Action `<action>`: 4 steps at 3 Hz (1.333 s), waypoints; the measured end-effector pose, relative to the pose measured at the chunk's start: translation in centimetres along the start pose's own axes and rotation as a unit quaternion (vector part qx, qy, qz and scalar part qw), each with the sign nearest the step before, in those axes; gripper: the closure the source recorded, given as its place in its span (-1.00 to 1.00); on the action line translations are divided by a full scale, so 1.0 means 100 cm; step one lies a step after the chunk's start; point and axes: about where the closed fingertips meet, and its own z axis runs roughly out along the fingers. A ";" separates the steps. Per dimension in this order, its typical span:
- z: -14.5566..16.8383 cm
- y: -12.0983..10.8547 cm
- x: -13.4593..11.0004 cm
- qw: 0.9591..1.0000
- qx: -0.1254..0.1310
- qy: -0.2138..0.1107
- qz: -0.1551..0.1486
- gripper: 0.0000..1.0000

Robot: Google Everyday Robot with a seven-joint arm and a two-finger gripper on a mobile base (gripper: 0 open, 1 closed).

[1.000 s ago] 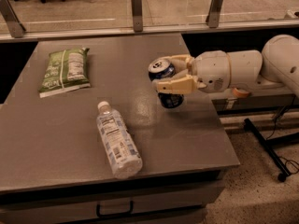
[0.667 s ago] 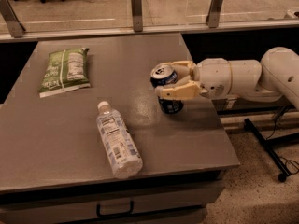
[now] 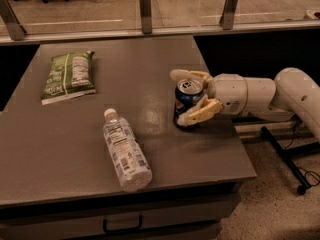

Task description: Place pepsi can upright

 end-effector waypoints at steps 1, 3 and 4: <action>-0.011 -0.001 -0.001 1.000 0.006 -0.003 -0.006 -1.00; -0.059 0.011 -0.027 0.996 0.042 0.071 -0.043 -1.00; -0.060 0.013 -0.030 0.995 0.044 0.075 -0.046 -1.00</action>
Offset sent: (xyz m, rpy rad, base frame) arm -0.0069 -0.0612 0.0226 -0.1073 -0.0868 -0.0756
